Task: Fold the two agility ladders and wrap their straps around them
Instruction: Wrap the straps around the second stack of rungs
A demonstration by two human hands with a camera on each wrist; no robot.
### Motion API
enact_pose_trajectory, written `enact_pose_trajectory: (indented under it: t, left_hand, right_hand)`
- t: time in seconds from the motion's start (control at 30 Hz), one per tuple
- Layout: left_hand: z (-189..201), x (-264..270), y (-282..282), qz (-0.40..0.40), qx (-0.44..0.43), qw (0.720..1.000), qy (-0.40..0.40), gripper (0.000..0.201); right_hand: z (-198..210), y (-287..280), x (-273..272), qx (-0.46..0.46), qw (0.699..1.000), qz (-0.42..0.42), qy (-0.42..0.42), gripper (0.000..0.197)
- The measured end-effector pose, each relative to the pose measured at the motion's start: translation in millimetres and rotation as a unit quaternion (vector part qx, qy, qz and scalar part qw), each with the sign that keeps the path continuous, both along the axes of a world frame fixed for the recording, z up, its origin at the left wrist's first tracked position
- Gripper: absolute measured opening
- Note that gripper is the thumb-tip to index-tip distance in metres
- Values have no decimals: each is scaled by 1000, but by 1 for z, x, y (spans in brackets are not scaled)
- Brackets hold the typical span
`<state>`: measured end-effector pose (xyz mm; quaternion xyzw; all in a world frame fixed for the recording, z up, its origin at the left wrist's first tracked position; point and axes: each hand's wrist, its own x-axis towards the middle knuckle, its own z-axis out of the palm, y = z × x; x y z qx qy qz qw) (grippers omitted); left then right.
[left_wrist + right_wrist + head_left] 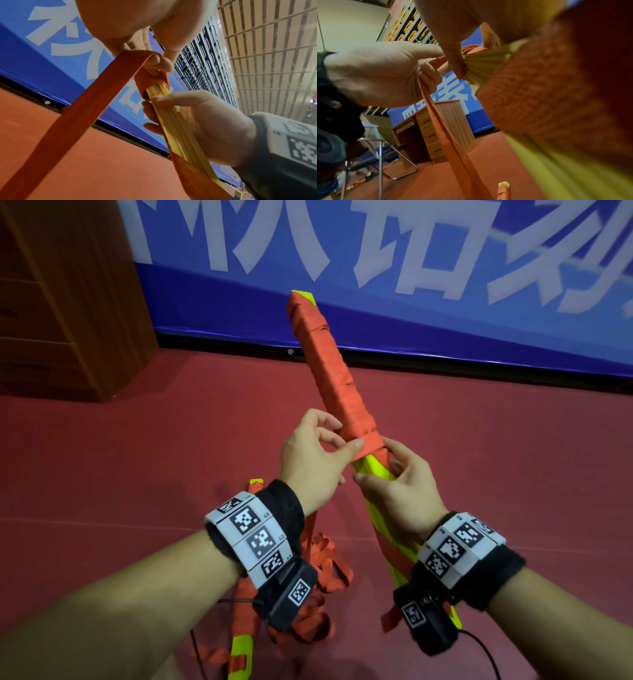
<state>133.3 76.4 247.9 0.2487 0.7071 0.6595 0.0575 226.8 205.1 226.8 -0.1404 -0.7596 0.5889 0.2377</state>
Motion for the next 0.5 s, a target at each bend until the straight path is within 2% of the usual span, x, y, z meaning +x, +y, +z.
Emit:
enact_pose_trajectory:
  t: [0.37, 0.5]
  left_hand:
    - [-2, -11, -4, -41, 9, 998, -41, 41]
    - [0, -10, -9, -53, -14, 998, -22, 38]
  right_hand:
    - [-3, 6, -1, -34, 999, 24, 15, 51]
    - [1, 5, -1, -34, 998, 42, 14, 52]
